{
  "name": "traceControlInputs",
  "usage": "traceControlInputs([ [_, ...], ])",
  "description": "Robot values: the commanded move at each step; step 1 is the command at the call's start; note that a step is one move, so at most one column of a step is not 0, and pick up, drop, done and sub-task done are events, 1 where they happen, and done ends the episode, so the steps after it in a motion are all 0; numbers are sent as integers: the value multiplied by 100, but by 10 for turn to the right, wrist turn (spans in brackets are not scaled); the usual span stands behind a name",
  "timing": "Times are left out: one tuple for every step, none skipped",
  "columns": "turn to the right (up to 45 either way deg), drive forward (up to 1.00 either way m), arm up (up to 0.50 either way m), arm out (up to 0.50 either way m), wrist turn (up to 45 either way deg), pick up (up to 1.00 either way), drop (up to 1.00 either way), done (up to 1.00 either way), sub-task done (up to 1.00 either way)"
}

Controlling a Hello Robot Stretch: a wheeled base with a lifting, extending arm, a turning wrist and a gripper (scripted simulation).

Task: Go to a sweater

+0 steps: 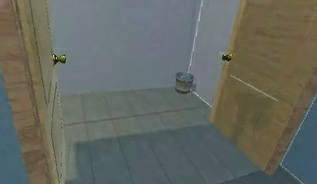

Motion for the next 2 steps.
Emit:
traceControlInputs([
  [0,30,0,0,0,0,0,0,0],
  [90,0,0,0,0,0,0,0,0],
])
